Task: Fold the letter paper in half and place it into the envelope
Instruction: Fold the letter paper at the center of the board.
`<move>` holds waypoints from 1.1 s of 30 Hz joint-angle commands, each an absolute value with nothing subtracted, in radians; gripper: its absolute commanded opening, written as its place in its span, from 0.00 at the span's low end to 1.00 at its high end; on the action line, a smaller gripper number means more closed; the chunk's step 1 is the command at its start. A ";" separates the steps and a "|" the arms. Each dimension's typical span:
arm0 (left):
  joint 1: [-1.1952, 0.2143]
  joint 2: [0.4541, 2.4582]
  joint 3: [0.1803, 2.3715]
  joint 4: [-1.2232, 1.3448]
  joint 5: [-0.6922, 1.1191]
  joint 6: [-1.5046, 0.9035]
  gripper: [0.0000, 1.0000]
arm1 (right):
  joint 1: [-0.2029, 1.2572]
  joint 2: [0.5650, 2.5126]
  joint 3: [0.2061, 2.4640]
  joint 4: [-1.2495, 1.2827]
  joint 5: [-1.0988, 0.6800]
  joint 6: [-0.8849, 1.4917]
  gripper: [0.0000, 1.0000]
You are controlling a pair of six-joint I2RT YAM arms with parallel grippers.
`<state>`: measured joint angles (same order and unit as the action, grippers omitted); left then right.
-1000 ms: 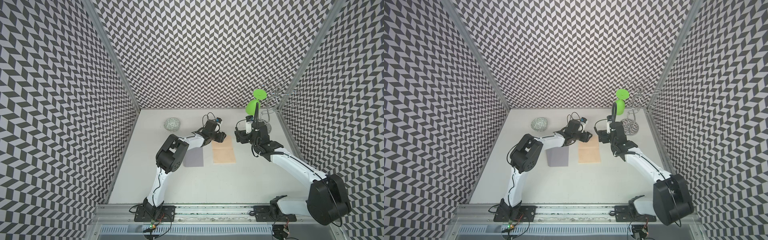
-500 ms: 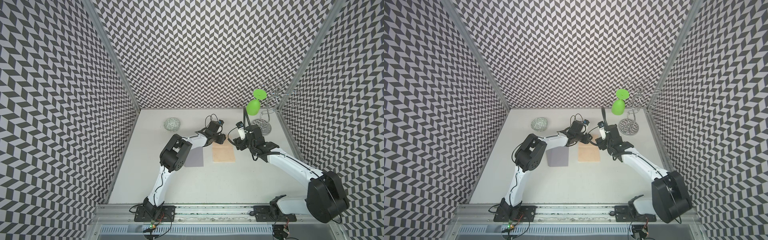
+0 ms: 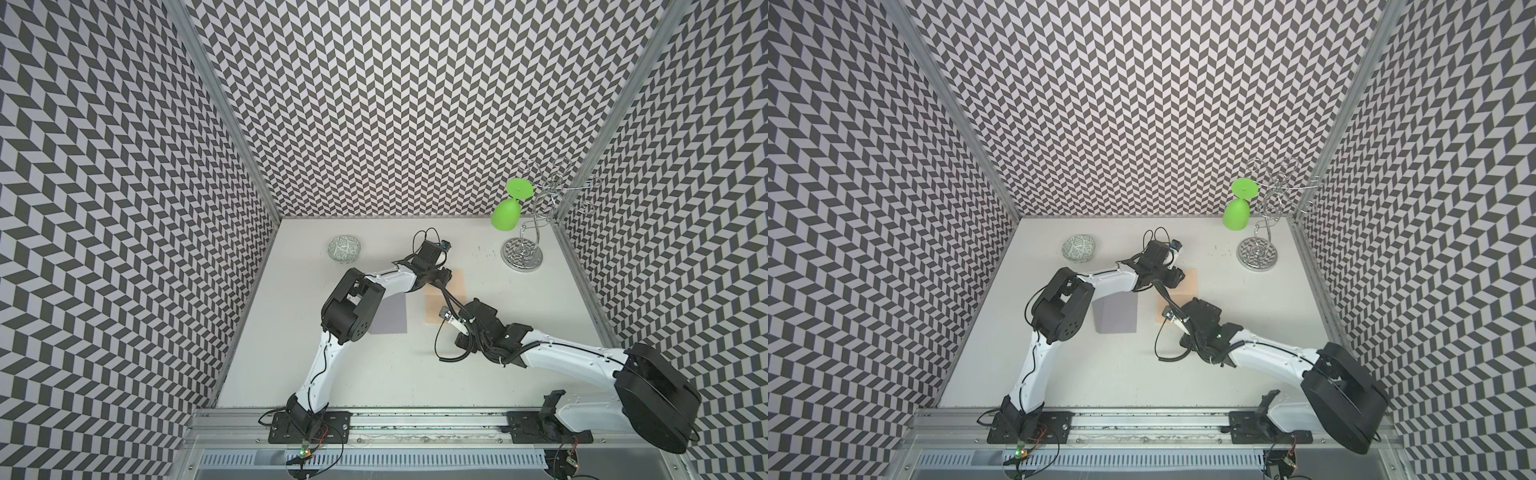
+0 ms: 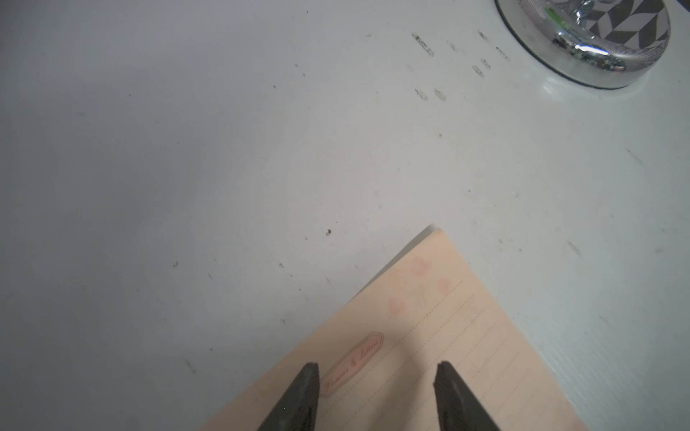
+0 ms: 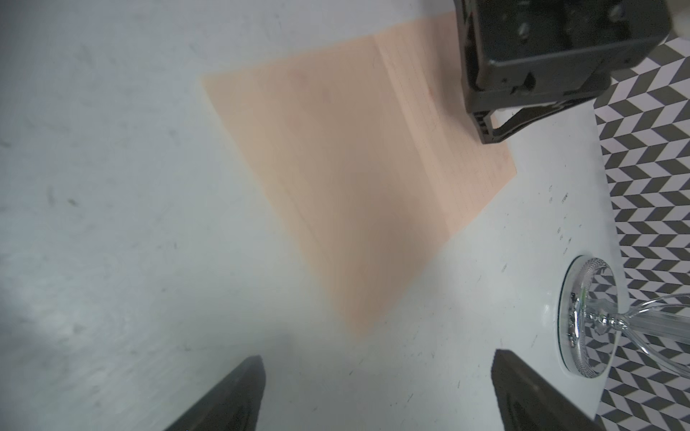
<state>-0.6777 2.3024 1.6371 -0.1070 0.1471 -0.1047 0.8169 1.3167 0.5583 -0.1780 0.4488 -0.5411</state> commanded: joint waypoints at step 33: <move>-0.708 2.345 1.637 -0.264 0.192 -0.035 0.52 | 0.883 1.581 0.520 0.205 0.673 -0.735 0.92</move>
